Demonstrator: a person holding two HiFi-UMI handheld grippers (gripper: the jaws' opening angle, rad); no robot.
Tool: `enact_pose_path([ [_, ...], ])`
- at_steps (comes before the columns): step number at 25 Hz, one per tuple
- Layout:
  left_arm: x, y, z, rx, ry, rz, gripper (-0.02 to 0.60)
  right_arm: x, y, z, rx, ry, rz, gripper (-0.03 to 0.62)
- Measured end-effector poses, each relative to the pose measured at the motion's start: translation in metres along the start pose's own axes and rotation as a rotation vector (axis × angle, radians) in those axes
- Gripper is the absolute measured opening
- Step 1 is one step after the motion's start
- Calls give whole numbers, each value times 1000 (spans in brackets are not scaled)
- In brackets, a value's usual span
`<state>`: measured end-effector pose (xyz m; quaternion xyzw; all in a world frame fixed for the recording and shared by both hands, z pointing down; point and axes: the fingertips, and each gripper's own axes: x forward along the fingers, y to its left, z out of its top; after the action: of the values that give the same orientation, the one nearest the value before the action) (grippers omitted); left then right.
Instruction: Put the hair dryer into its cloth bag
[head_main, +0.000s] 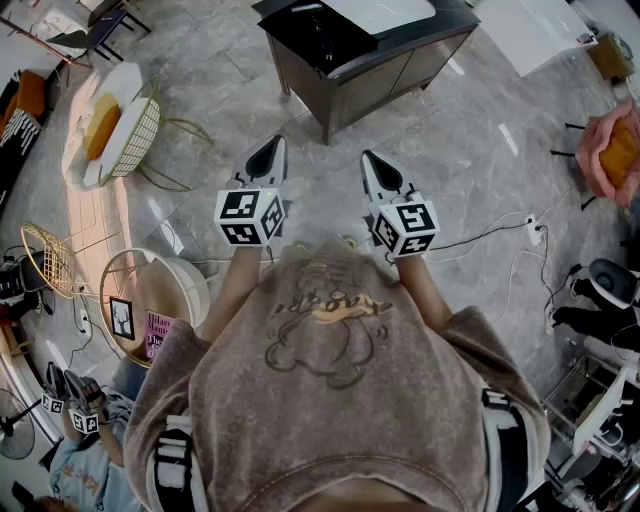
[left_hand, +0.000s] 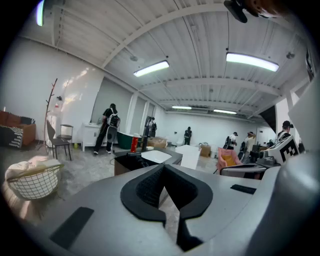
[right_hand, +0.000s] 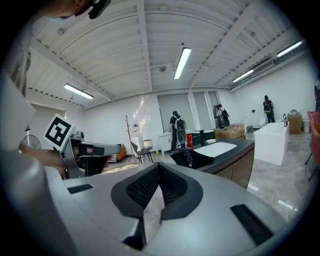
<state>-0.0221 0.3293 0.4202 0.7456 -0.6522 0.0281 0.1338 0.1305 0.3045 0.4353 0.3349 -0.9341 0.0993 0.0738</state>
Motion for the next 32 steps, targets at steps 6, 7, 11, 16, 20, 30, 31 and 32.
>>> enact_pose_path([
  [6,4,28,1,-8,-3,-19,15,28,13,0,14,-14,-23,0],
  [7,4,33,1,-8,-3,-22,15,32,15,-2,15,-10,-28,0],
  [11,6,51,-3,7,-7,-36,15,46,24,-11,-6,13,-42,0],
  [16,13,75,-4,11,0,-50,15,61,27,-19,4,34,-90,0],
  [20,26,89,-5,9,11,-59,15,83,24,-19,-1,41,-93,0],
  [30,91,120,3,-11,7,-62,15,151,-11,-11,-3,48,-77,0],
  [31,102,123,5,-13,6,-63,15,158,-19,-7,-2,45,-78,0],
  [32,111,125,9,-12,5,-64,15,165,-27,-4,-1,43,-80,0],
])
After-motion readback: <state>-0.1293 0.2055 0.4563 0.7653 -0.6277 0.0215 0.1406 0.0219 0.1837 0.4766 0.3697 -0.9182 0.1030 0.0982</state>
